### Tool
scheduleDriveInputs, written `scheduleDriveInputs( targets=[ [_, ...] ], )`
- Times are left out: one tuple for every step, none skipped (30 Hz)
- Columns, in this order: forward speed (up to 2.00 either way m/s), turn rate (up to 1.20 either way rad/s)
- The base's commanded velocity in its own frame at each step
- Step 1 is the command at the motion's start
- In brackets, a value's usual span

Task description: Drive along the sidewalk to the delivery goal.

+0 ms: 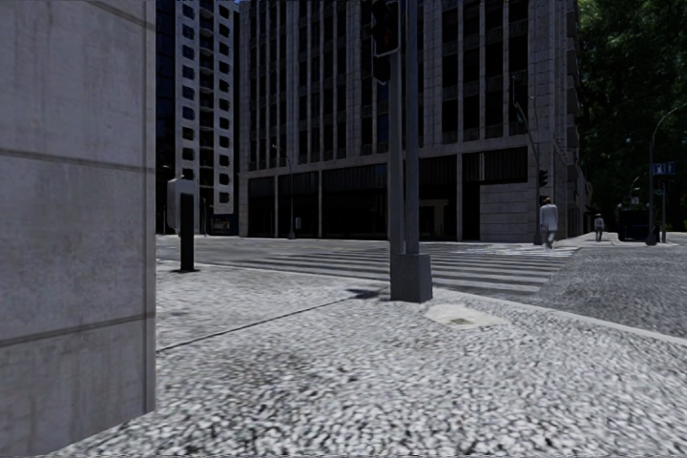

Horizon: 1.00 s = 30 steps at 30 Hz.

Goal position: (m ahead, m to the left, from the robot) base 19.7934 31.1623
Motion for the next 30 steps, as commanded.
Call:
scheduleDriveInputs(
  targets=[
    [1.3,0.0],
    [1.3,0.0],
    [1.3,0.0],
    [1.3,0.0],
    [1.3,0.0],
    [1.3,0.0],
    [1.3,0.0],
    [1.3,0.0],
    [1.3,0.0],
    [1.31,0.0],
    [1.32,0.0],
    [1.32,0.0],
    [1.32,0.0],
    [1.33,0.0],
    [1.33,0.0],
    [1.33,0.0],
    [1.34,0.0],
    [1.34,0.01],
    [1.35,0.13],
    [1.36,0.24],
    [1.36,0.24],
    [1.38,0.34],
    [1.39,0.38],
    [1.4,0.43],
    [1.41,0.46],
    [1.42,0.52],
    [1.42,0.52],
    [1.42,0.55],
    [1.43,0.56],
    [1.44,0.57]
  ],
)
